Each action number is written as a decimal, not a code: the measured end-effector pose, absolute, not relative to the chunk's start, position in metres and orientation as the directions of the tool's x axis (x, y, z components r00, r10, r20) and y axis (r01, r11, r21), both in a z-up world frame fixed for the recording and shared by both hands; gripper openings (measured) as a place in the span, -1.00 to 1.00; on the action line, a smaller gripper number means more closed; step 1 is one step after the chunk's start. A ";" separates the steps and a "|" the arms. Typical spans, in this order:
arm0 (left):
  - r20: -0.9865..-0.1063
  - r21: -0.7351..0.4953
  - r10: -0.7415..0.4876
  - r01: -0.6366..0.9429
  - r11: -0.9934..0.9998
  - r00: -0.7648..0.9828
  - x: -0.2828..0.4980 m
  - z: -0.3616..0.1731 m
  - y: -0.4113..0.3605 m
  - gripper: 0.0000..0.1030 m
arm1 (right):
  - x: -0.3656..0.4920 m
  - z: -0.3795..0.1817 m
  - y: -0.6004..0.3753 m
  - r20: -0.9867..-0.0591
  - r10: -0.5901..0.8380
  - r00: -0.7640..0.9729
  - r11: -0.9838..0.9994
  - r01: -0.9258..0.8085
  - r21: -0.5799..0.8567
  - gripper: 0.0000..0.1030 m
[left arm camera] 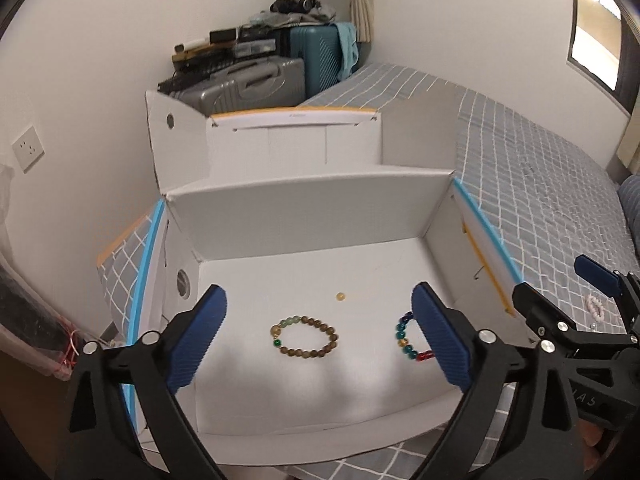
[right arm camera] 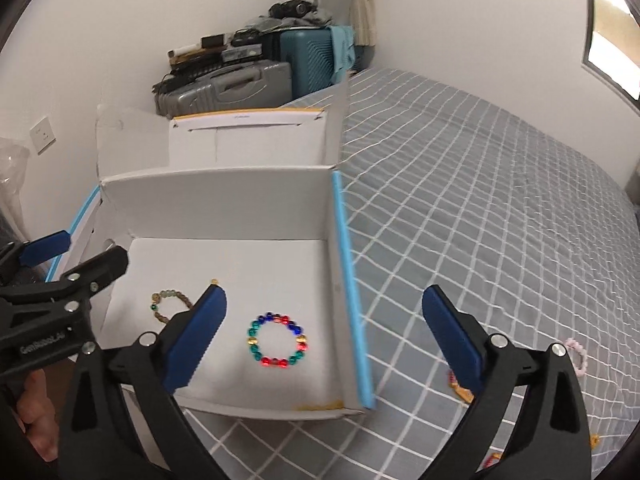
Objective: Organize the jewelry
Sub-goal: 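Move both open tools back over the bracelets on the bed, then grasp the red cord bracelet with left tool while right grasps yellow bead bracelet, then carry both held bracelets over to the white cardboard box, then open both tools to drop the bracelets into the box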
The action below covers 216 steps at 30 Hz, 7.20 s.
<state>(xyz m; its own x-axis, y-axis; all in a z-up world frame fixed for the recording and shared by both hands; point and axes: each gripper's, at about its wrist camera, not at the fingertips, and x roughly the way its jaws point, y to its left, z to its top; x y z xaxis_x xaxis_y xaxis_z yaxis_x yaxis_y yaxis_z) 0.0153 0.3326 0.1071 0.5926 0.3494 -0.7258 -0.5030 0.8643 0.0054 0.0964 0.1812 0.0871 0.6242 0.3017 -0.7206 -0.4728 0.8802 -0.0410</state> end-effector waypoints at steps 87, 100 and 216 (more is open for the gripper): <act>-0.829 -0.087 -0.048 -0.043 0.995 0.557 0.175 -0.061 0.063 -0.78 | 0.082 -0.066 -0.288 -0.845 -0.147 0.515 0.983 0.170 -0.068 -0.82; -0.826 -0.068 -0.044 -0.021 0.997 0.562 0.170 -0.048 0.057 -0.78 | 0.072 -0.043 -0.287 -0.824 -0.140 0.549 0.982 0.183 -0.044 -0.82; -0.825 -0.034 0.284 -0.544 0.839 0.489 0.017 0.048 0.359 -0.19 | 0.101 0.018 0.251 -0.830 0.328 0.450 0.803 -0.596 -0.006 -0.48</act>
